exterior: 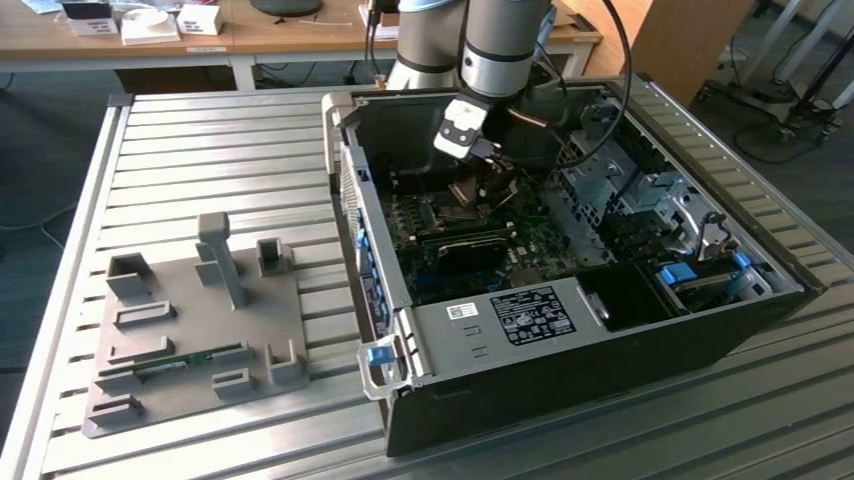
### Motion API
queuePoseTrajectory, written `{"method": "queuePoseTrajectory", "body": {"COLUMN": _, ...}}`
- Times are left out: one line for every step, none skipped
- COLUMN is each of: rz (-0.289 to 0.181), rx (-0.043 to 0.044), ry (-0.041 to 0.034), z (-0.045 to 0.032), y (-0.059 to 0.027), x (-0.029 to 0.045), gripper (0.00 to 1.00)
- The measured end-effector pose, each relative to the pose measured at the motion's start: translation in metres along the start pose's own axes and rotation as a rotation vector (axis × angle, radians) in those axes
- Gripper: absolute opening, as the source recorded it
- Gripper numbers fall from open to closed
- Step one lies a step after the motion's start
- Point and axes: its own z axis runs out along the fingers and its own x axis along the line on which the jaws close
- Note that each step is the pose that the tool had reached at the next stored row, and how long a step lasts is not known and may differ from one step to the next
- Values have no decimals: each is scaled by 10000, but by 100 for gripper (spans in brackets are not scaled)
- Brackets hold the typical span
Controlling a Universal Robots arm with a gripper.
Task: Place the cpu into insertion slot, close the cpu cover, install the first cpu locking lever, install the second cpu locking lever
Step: 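Place the cpu into insertion slot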
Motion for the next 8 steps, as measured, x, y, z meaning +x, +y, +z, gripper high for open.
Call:
{"method": "queuePoseTrajectory", "body": {"rz": 180, "rx": 0, "ry": -13, "z": 1, "y": 0, "x": 0, "gripper": 54}}
{"method": "queuePoseTrajectory", "body": {"rz": 358, "rx": 0, "ry": -27, "z": 1, "y": 0, "x": 0, "gripper": 54}}
{"method": "queuePoseTrajectory", "body": {"rz": 539, "rx": -1, "ry": -40, "z": 3, "y": 0, "x": 0, "gripper": 54}}
{"method": "queuePoseTrajectory", "body": {"rz": 718, "rx": -2, "ry": -53, "z": 3, "y": 0, "x": 0, "gripper": 54}}
{"method": "queuePoseTrajectory", "body": {"rz": 908, "rx": -3, "ry": -66, "z": 4, "y": 0, "x": 0, "gripper": 54}}
{"method": "queuePoseTrajectory", "body": {"rz": 1087, "rx": -3, "ry": -78, "z": 5, "y": -1, "x": 0, "gripper": 54}}
{"method": "queuePoseTrajectory", "body": {"rz": 1264, "rx": -4, "ry": -92, "z": 6, "y": -1, "x": 0, "gripper": 54}}
{"method": "queuePoseTrajectory", "body": {"rz": 1438, "rx": -5, "ry": -103, "z": 7, "y": -1, "x": 0, "gripper": 54}}
